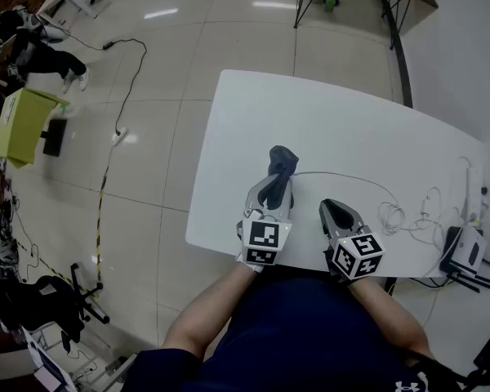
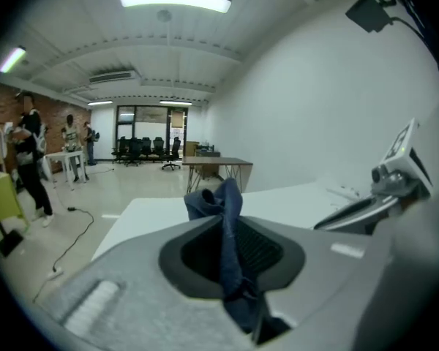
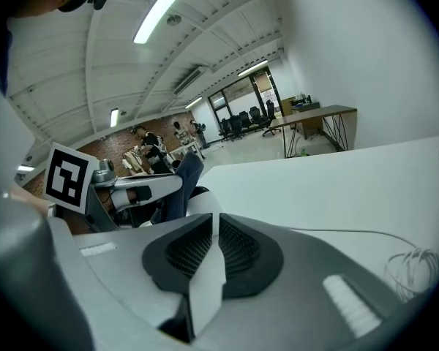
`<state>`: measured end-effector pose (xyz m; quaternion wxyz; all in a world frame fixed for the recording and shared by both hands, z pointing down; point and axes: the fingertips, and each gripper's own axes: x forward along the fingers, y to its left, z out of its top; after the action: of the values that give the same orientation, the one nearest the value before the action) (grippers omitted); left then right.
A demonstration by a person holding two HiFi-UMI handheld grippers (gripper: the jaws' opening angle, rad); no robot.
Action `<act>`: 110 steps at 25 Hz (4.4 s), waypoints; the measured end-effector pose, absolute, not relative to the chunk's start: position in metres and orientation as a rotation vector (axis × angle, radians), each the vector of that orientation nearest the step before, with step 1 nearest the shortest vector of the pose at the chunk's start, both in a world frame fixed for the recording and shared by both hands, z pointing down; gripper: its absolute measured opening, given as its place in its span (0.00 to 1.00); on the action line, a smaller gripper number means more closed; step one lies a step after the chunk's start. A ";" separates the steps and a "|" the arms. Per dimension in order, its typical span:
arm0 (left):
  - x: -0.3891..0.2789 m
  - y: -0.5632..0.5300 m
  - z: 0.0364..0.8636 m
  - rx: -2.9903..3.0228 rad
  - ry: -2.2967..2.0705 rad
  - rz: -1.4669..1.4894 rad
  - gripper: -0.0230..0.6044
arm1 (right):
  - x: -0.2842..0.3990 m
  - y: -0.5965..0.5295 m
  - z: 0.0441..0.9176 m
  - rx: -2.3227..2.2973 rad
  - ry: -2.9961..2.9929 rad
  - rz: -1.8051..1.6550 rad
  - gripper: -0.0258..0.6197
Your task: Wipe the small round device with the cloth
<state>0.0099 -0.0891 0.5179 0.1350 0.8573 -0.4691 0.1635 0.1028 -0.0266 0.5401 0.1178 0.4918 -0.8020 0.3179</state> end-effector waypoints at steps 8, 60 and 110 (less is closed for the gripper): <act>-0.024 -0.093 0.527 2.140 -1.382 0.120 0.13 | 0.086 -0.032 0.548 1.303 -2.386 0.943 0.09; 0.020 -0.120 0.533 2.910 0.310 1.210 0.12 | 0.004 -0.097 0.564 1.379 -2.265 0.768 0.30; 0.047 -0.111 0.546 2.222 1.078 1.404 0.12 | -0.002 -0.097 0.554 1.410 -2.296 0.880 0.32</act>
<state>0.0474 -0.1110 0.5462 0.1500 0.7732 0.3753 0.4886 -0.0017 -0.0972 0.5540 0.1529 0.4915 -0.8006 0.3069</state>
